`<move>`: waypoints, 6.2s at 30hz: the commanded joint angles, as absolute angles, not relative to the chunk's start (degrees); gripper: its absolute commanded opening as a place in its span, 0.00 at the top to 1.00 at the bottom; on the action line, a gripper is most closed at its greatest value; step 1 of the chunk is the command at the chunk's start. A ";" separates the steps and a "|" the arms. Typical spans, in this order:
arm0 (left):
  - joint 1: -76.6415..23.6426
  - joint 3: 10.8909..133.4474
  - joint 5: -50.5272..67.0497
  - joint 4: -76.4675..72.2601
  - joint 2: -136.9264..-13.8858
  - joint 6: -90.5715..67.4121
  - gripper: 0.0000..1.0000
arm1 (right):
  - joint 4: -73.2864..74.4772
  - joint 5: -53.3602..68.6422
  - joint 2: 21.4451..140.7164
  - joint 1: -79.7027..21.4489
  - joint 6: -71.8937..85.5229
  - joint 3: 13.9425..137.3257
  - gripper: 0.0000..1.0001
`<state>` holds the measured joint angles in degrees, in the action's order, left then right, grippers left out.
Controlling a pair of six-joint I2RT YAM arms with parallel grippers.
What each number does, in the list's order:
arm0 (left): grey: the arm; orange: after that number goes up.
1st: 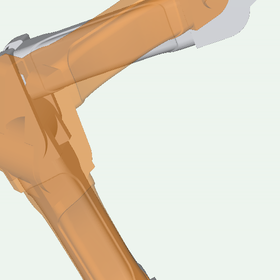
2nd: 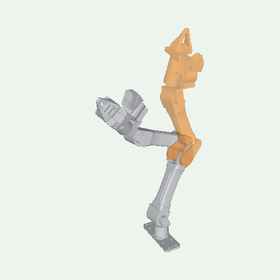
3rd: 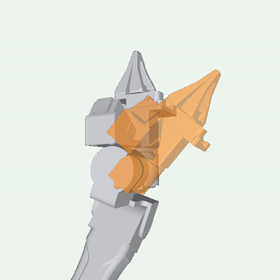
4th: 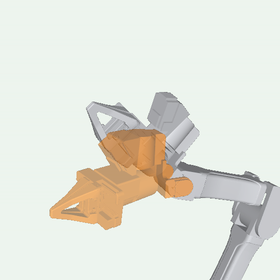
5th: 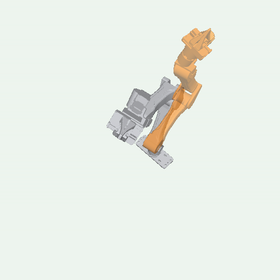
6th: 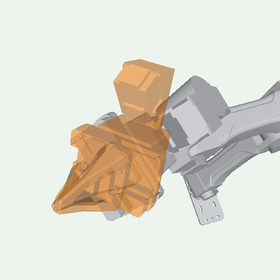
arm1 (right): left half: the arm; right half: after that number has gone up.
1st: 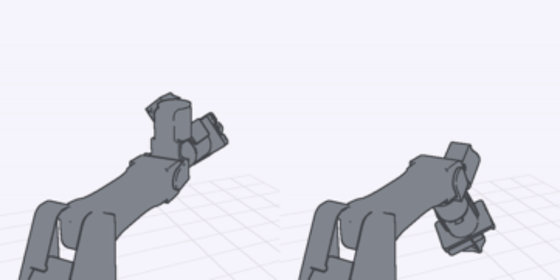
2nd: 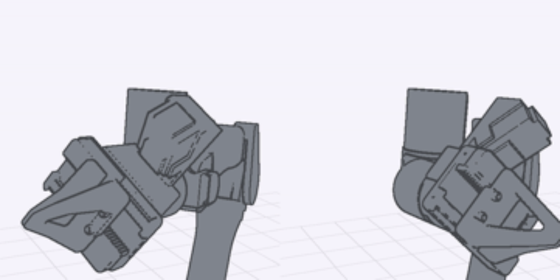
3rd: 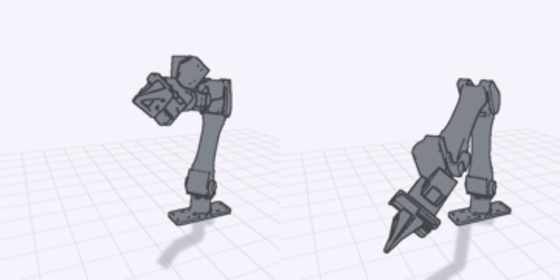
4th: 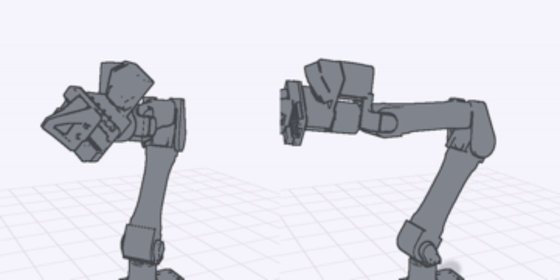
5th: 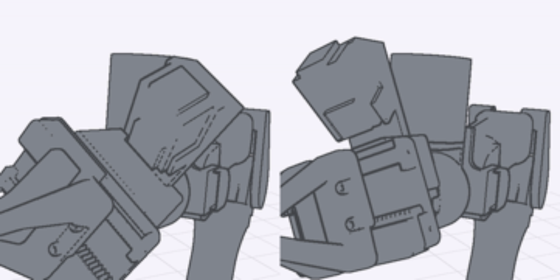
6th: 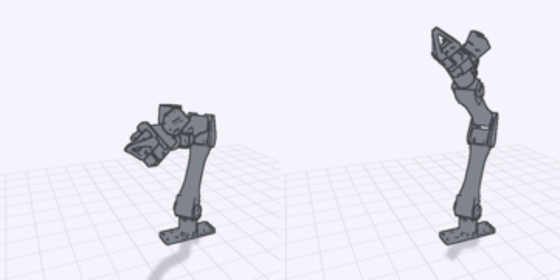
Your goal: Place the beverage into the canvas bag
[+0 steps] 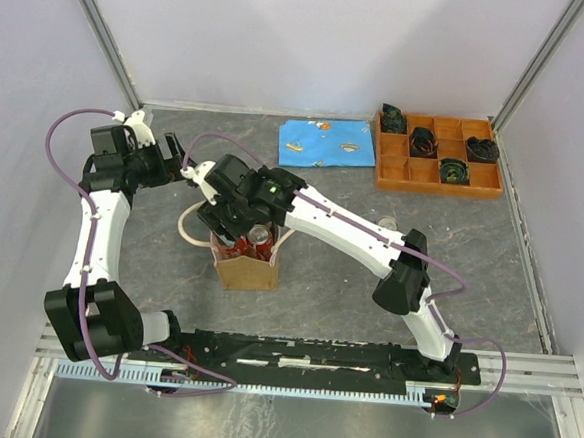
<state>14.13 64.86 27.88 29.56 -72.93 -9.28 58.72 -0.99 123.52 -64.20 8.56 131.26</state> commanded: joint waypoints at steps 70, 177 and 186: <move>14.14 64.67 36.11 28.07 -74.52 -10.74 0.00 | 30.84 -2.15 115.16 -63.18 5.05 104.48 0.25; -12.02 58.58 42.66 75.16 -58.20 80.75 0.01 | 57.57 -12.42 89.31 -23.10 28.89 78.36 1.00; -12.04 53.09 42.18 71.75 -58.65 82.88 0.00 | 62.65 -11.75 87.64 -23.10 27.85 88.32 1.00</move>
<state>-11.77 54.65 41.89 74.98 -59.07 79.20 61.01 -11.57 91.94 -23.35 28.62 80.42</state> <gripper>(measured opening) 0.997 0.696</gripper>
